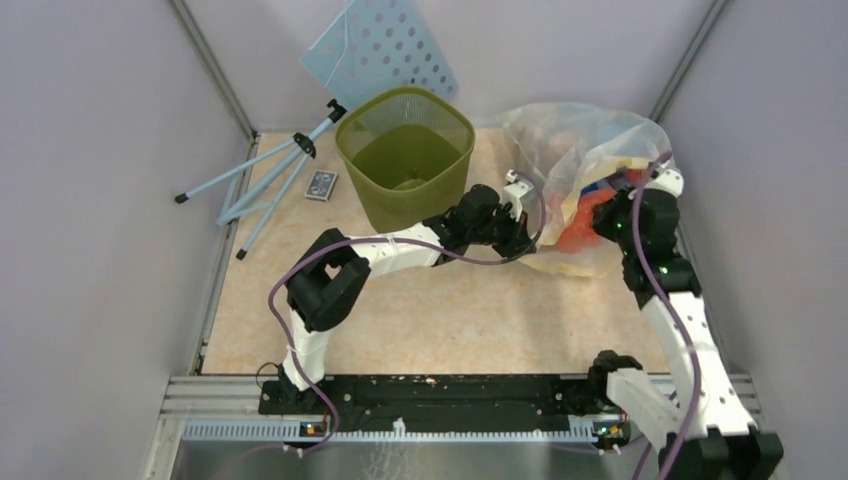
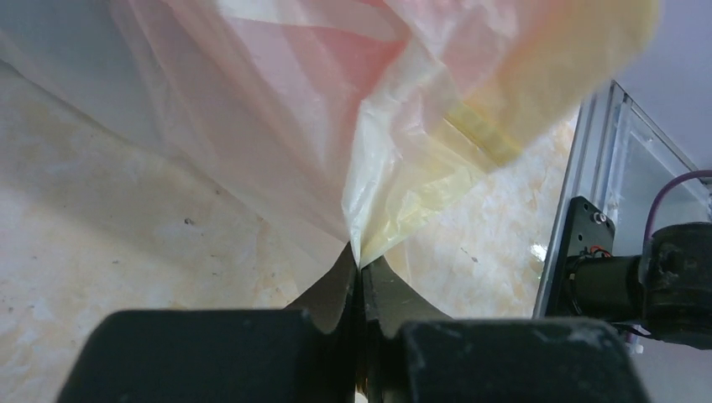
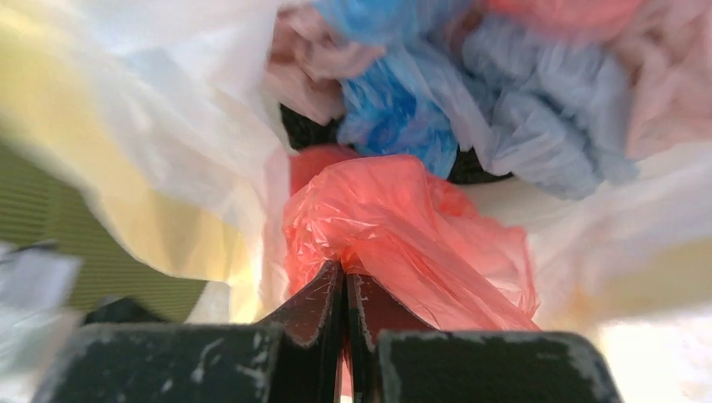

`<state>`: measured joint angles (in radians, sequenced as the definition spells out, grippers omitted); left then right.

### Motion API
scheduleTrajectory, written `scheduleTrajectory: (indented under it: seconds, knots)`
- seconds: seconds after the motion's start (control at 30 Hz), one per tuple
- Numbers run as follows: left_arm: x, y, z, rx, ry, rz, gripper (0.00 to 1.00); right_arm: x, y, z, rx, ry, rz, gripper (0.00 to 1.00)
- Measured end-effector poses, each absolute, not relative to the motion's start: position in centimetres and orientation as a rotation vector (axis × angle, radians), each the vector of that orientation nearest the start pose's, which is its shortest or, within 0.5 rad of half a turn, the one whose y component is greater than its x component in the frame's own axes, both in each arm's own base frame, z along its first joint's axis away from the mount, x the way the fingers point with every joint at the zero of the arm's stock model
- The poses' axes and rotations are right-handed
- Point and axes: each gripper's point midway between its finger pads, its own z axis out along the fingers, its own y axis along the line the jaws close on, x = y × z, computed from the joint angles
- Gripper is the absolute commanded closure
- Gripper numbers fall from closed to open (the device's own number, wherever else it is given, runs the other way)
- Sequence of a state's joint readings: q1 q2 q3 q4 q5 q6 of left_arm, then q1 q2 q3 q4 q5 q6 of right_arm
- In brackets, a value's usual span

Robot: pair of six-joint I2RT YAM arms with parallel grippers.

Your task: Put the trash bags into the trash bin

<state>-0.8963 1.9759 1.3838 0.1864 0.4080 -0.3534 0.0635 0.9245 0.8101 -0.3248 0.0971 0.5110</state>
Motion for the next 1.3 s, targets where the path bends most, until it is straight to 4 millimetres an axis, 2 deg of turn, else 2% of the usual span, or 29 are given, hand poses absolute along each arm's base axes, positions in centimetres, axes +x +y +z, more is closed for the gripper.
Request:
scheduleTrajectory:
  seconds: [0.17, 0.27, 0.33, 0.43, 0.57, 0.63, 0.67, 0.77, 0.87, 0.97, 1.07, 1.13, 1.2, 1.3]
  knots:
    - [28.6, -49.0, 12.4, 0.855, 2.009, -1.168, 0.91, 28.6, 1.6, 29.6, 0.436, 1.771, 0.258, 1.0]
    - [28.4, -49.0, 11.1, 0.865, 2.036, -1.158, 0.86, 27.0, 1.8, 34.0, 0.39, 1.683, 0.285, 1.0]
    - [28.4, -49.1, 10.8, 0.883, 2.049, -1.144, 0.77, 26.6, 2.4, 36.5, 0.347, 1.647, 0.323, 1.0]
    - [28.7, -49.6, 11.4, 0.913, 2.029, -1.125, 0.5, 26.5, 4.0, 38.5, 0.264, 1.631, 0.398, 1.0]
    - [29.0, -50.0, 12.6, 0.928, 1.998, -1.106, 0.28, 26.2, 6.4, 39.1, 0.151, 1.631, 0.51, 1.0]
    - [28.8, -49.7, 12.6, 0.925, 2.013, -1.09, 0.21, 26.1, 7.7, 39.5, 0.097, 1.623, 0.579, 1.0]
    - [28.5, -49.4, 12.6, 0.915, 2.024, -1.079, 0.14, 26.1, 8.4, 39.7, 0.067, 1.622, 0.617, 1.0]
    - [26.9, -47.2, 13.0, 0.902, 2.047, -1.053, 0.08, 25.9, 9.7, 40.1, 0.012, 1.626, 0.691, 1.0]
    - [24.9, -44.5, 14.9, 0.882, 2.034, -1.044, 0.03, 25.6, 10.6, 39.8, -0.016, 1.646, 0.743, 1.0]
    - [23.3, -42.4, 18.1, 0.861, 1.976, -1.059, 0.01, 25.1, 11.0, 38.4, -0.02, 1.683, 0.773, 1.0]
    - [21.6, -40.3, 21.1, 0.835, 1.911, -1.083, 0.01, 24.2, 11.5, 35.6, -0.022, 1.757, 0.805, 1.0]
    - [20.9, -39.0, 22.2, 0.817, 1.889, -1.086, 0.01, 23.7, 12.1, 34.0, -0.041, 1.817, 0.829, 1.0]
    - [20.3, -37.9, 22.2, 0.797, 1.894, -1.082, 0.01, 23.2, 13.2, 32.6, -0.072, 1.875, 0.857, 1.0]
    - [19.4, -36.3, 21.1, 0.777, 1.93, -1.072, 0.01, 22.3, 15.5, 30.5, -0.141, 1.949, 0.913, 1.0]
